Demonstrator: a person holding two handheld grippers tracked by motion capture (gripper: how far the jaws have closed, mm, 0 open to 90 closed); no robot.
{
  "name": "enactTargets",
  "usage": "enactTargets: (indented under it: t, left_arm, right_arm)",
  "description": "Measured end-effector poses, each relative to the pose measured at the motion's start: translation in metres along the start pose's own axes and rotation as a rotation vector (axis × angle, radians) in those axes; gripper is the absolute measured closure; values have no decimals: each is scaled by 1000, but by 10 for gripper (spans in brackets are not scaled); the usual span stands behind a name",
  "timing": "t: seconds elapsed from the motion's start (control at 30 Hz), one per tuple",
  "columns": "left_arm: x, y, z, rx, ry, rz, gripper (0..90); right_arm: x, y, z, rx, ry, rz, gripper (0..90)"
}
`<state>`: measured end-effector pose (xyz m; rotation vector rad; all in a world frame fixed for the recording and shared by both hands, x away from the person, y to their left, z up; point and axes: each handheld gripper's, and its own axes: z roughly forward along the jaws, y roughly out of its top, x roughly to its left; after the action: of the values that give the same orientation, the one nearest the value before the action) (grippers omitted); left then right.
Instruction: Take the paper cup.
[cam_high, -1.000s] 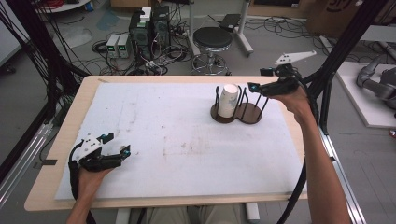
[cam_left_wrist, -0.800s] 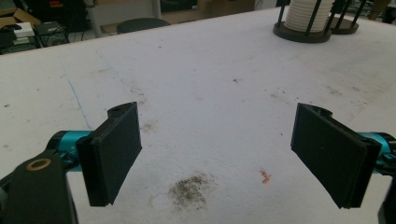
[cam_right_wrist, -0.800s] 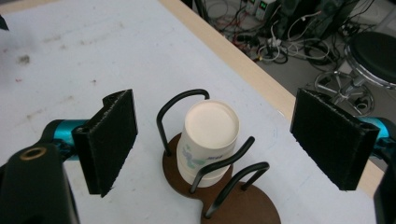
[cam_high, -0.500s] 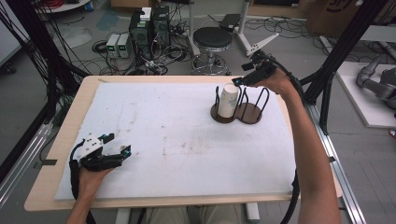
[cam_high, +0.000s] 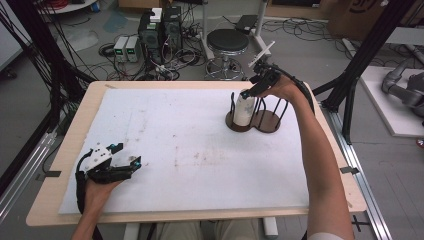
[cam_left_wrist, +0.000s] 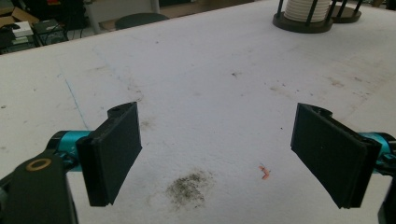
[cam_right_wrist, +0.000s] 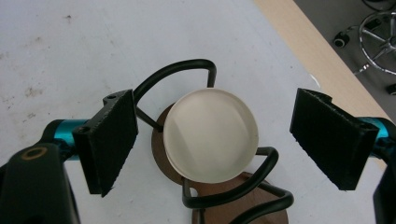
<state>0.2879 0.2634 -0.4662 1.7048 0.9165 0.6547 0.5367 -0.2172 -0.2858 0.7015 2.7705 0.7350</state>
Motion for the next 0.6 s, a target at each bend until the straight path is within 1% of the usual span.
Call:
enactTargets:
  t: [0.07,0.1,0.17,0.23,0.27,0.37,0.5,0.6]
  left_arm:
    - [0,0,0,1,0,2,160]
    - [0,0,0,4,1,2,160]
    - [0,0,0,1,0,1,160]
    - [-1,0,1,1,0,1,160]
    - [-1,0,1,1,0,2,160]
    - [0,0,1,3,-1,3,160]
    - [0,0,1,4,-2,4,160]
    - [0,0,1,4,-1,4,160]
  right_arm:
    - [0,1,1,7,0,-2,155]
    - [1,2,3,27,1,0,155]
    - [0,3,4,30,6,-6,155]
    - [0,3,7,60,3,-6,155]
    - [0,3,7,60,3,-6,155]
    - [0,3,10,93,9,-14,156]
    - [0,2,12,105,9,-17,160]
    - [0,2,12,109,12,-7,161]
